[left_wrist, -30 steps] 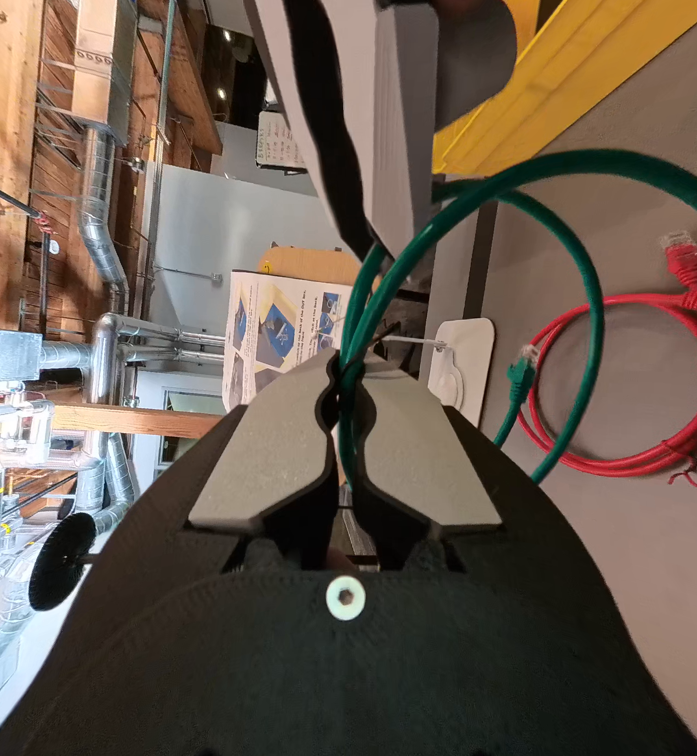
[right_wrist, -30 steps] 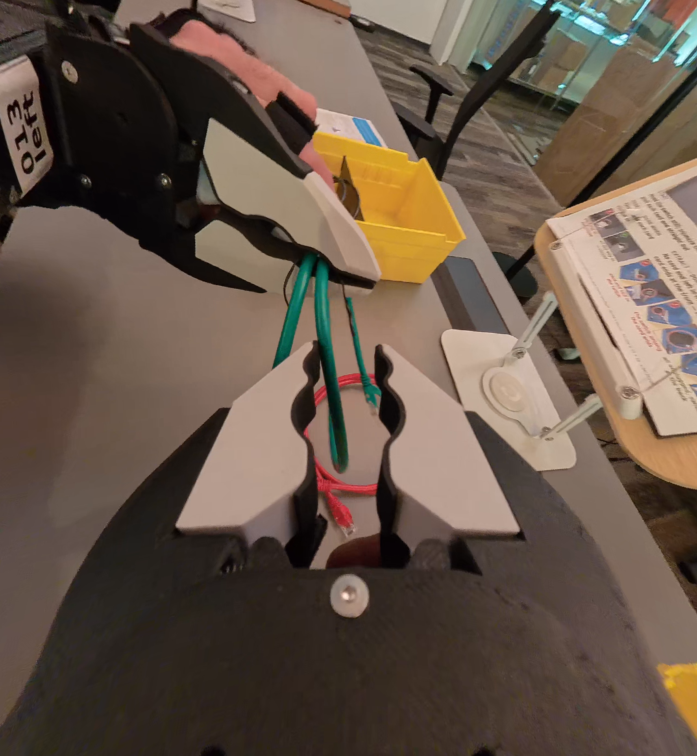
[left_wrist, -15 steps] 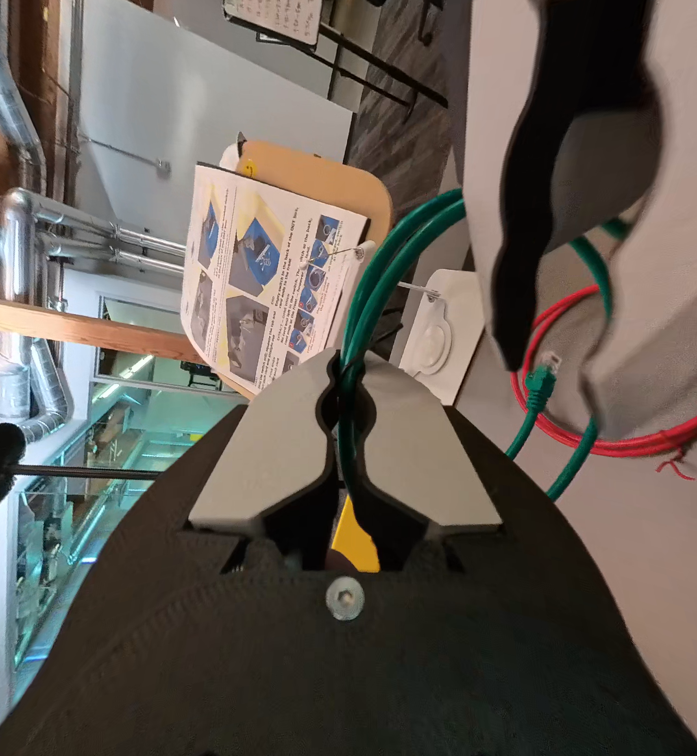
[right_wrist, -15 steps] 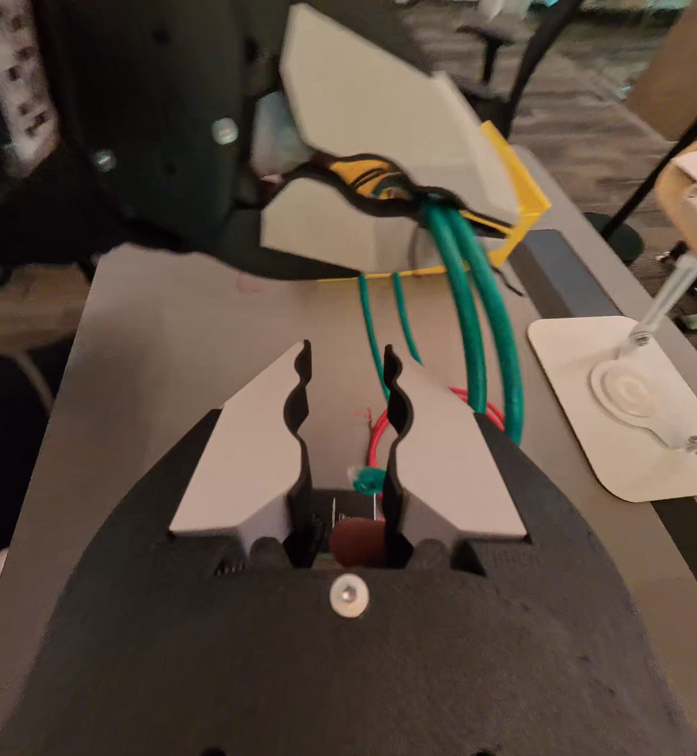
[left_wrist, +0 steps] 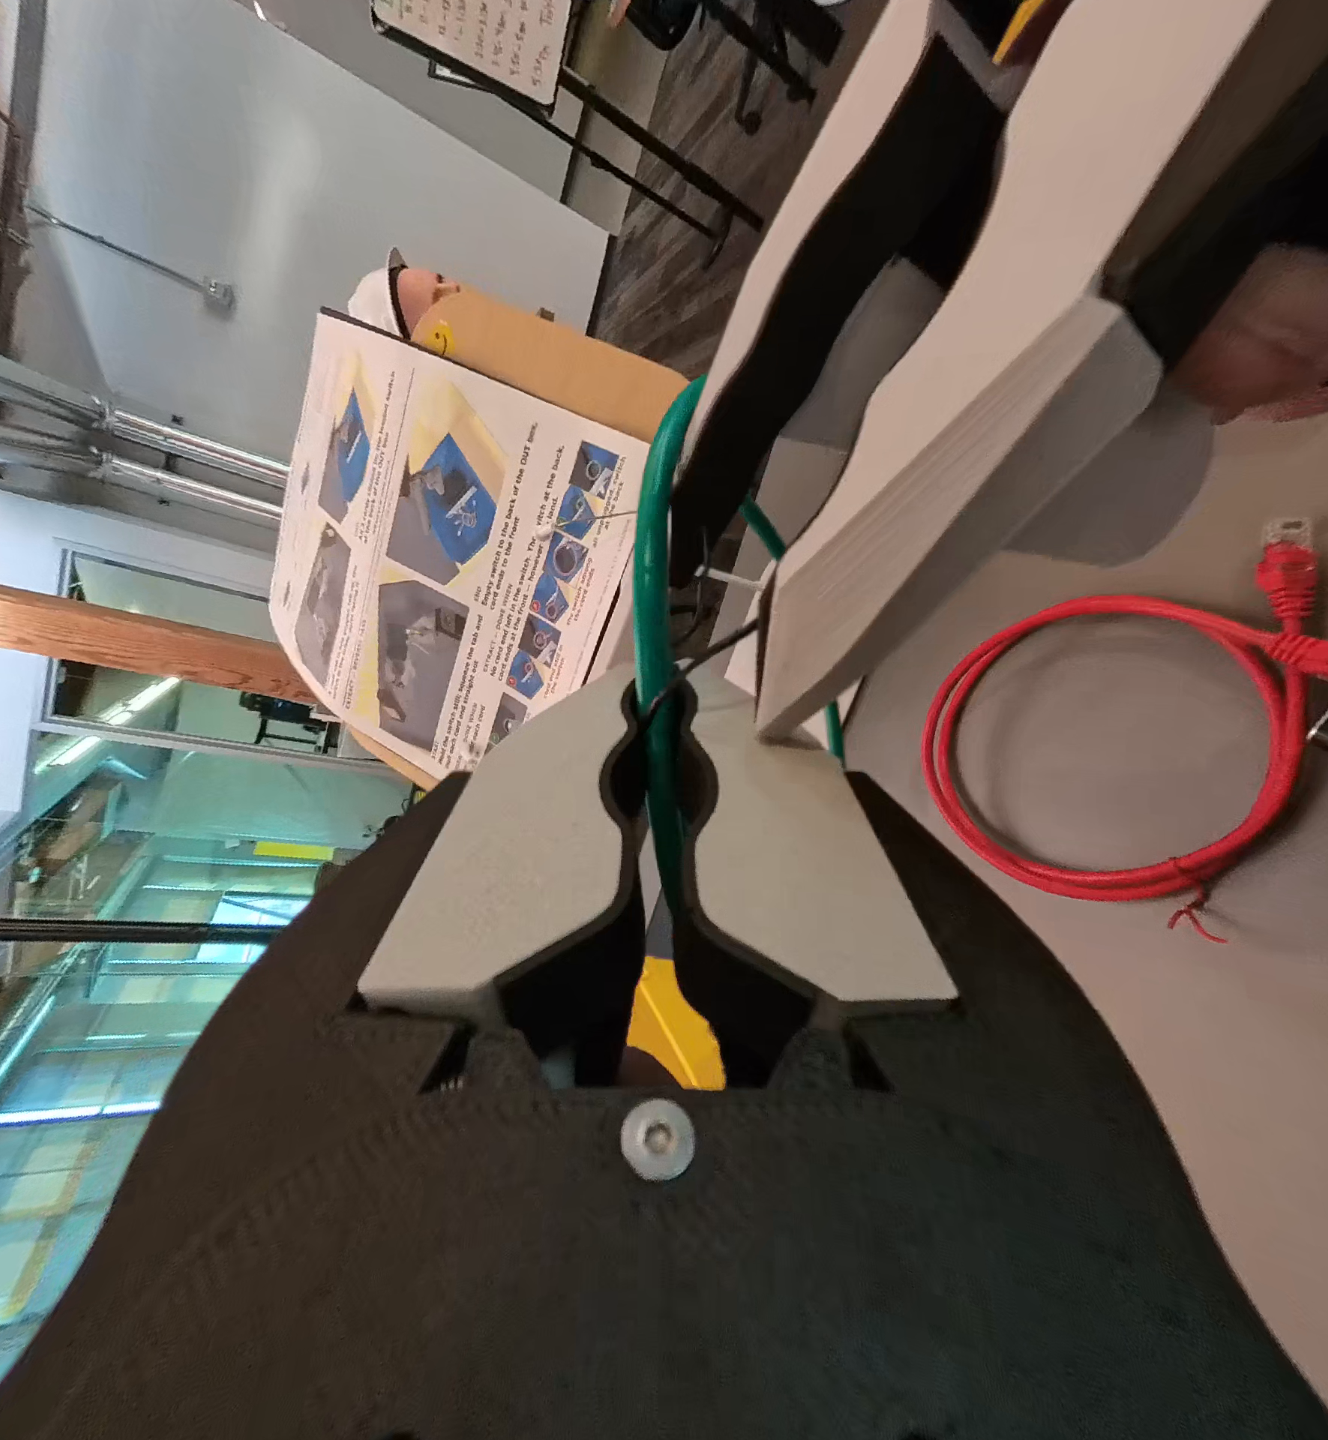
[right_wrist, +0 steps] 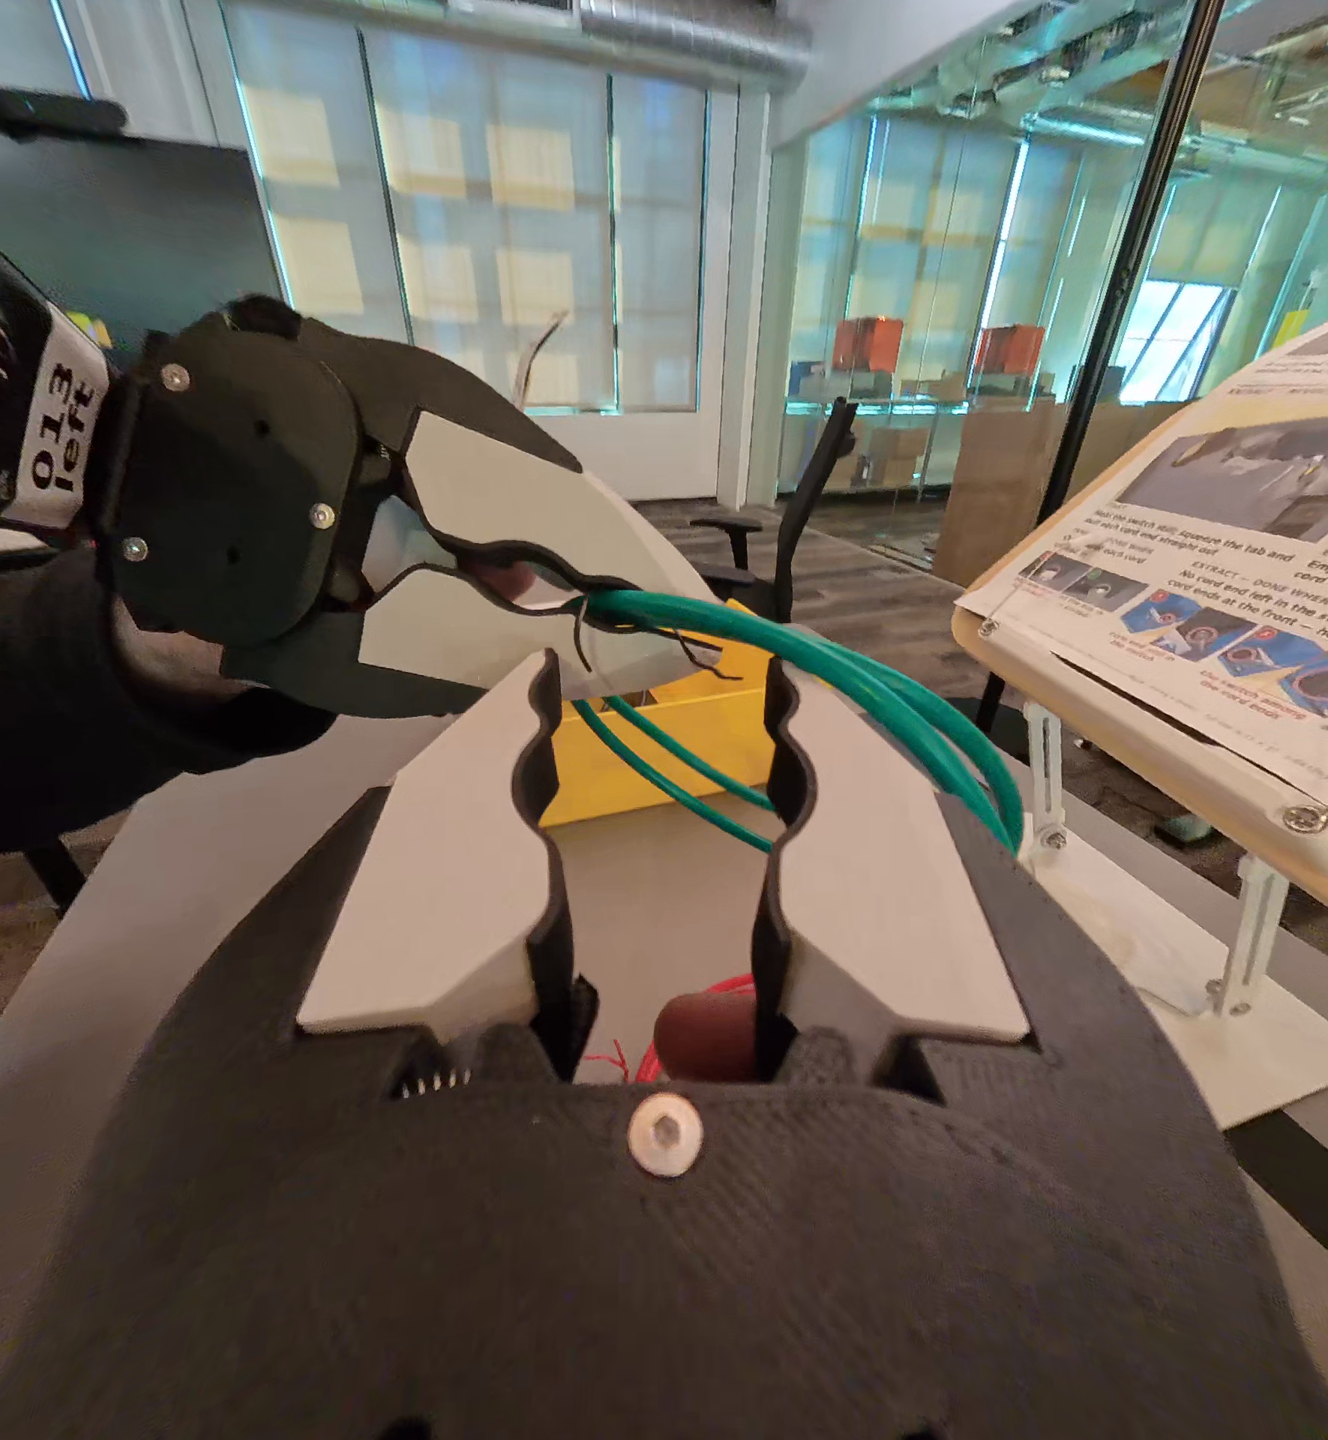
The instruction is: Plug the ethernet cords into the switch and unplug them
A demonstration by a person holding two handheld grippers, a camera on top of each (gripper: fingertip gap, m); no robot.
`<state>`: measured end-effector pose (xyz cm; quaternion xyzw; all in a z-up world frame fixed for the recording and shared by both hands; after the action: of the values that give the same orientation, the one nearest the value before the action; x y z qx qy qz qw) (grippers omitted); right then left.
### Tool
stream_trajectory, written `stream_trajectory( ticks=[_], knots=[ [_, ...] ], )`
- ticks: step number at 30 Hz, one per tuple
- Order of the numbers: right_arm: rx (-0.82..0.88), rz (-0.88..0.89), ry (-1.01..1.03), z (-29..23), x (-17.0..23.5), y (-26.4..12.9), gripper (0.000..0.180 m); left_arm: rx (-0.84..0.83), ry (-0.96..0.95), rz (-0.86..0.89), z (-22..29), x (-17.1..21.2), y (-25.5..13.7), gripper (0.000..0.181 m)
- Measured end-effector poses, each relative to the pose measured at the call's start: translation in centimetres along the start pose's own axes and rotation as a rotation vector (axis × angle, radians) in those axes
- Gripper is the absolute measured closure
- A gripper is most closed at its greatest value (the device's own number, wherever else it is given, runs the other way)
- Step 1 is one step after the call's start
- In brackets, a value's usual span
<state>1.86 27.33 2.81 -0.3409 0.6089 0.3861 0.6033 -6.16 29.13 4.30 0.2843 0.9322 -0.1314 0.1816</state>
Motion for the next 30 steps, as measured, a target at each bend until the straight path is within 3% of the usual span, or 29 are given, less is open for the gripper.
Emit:
stream_trajectory(
  ticks=[10, 30],
  knots=[
    [-0.069, 0.034, 0.038, -0.3, -0.3, -0.5, 0.156, -0.020, 0.060, 0.017, 0.0, -0.7, -0.1, 0.179],
    [-0.100, 0.136, 0.143, 0.0, -0.9, -0.8, 0.170, -0.137, 0.182, 0.033, -0.3, -1.7, -0.2, 0.179]
  ],
)
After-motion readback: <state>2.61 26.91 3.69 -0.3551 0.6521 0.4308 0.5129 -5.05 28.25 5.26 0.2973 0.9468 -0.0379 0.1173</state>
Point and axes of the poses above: each gripper's, where its closed fingertips meet, y out along the fingers, x out of its underside, z = x × y across the jaws, the point moved 6 cm from there along -y, back along the fingers, and after that the axes turned 9 degrees about -x, right-handed, at the moved point
